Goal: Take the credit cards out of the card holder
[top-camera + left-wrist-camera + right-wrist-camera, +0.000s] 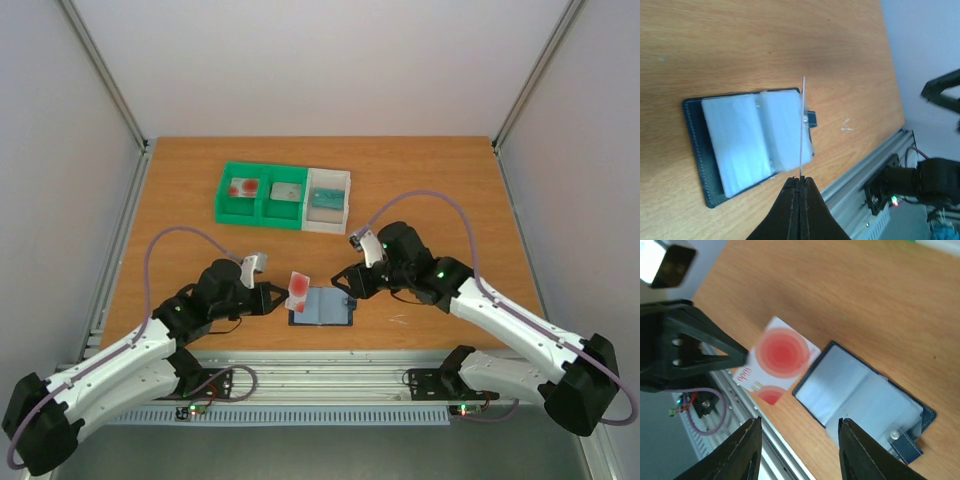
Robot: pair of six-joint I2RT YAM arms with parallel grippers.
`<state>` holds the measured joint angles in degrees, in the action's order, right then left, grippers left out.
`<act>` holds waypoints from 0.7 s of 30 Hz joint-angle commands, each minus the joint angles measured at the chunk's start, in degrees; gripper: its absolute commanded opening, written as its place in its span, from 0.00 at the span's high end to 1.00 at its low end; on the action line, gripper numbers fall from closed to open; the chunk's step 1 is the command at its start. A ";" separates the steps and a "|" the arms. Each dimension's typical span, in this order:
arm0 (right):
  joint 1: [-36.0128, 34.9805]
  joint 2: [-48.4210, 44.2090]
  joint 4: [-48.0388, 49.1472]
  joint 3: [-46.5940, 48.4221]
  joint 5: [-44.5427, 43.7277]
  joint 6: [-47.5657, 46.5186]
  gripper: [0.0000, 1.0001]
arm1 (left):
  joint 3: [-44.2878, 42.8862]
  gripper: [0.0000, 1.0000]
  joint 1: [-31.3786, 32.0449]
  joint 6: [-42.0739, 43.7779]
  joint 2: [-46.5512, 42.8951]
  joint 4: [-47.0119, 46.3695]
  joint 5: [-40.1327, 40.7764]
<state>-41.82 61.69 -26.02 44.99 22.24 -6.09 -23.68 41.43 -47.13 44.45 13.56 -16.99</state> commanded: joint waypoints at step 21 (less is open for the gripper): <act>0.25 6.28 -4.53 8.17 23.00 -8.70 0.50 | -4.21 1.00 -0.22 7.95 2.00 -6.61 -28.73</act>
<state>-41.78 67.07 -32.12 53.32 40.34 -13.98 -27.00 41.43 -39.79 46.09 12.03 -40.97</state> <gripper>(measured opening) 0.491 0.009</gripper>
